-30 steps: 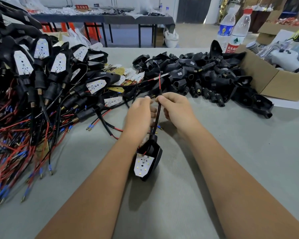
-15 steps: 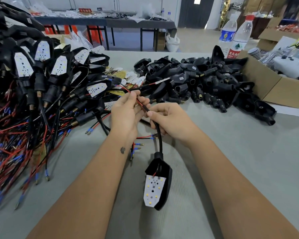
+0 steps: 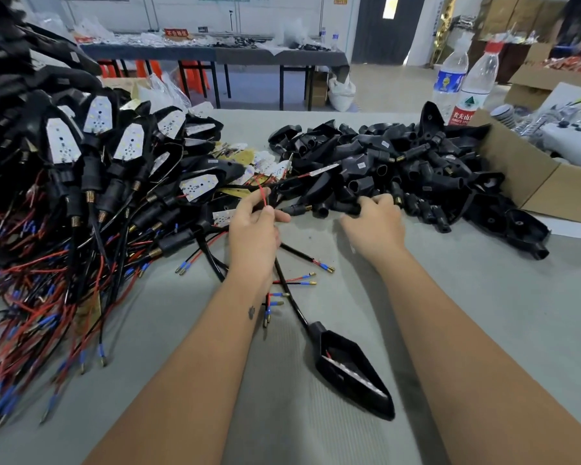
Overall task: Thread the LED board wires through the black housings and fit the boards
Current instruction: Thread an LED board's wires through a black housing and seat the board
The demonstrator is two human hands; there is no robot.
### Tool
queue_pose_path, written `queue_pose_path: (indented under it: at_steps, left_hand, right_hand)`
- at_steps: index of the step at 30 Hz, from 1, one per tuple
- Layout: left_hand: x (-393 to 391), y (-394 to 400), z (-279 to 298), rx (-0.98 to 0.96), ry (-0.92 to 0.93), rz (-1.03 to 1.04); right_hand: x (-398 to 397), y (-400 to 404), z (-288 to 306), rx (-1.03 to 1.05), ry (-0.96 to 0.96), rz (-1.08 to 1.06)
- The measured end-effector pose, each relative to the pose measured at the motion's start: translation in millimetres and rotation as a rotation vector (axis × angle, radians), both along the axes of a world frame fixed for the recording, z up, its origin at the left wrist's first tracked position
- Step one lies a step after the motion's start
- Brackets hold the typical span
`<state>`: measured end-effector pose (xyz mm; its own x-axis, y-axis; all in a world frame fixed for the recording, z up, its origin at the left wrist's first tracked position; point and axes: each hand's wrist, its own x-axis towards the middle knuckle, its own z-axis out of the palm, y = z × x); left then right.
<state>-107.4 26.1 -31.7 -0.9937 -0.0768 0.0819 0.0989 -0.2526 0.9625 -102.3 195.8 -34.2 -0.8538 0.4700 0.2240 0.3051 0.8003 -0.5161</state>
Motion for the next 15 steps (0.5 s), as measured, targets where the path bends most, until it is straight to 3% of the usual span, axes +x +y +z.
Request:
queue_pose_path:
  at_steps: [4,10,13,15]
  left_hand:
    - [2.3,0.5,-0.5,-0.176,0.021,-0.045]
    - [6.7,3.2,0.9,-0.159,0.088,-0.035]
    - [7.2,2.4,0.8,-0.161,0.098,-0.058]
    - [6.6,2.5,0.1,-0.179,0.093,-0.064]
  right_hand:
    - [-2.1,-0.7,-2.6,0.002,0.052,-0.041]
    - [0.7,5.5,-9.0,-0.204,0.148,-0.019]
    - [1.0,4.1,-7.6,0.014,0.050,0.002]
    - [2.2,1.7,-5.9,0.033,0.054,0.009]
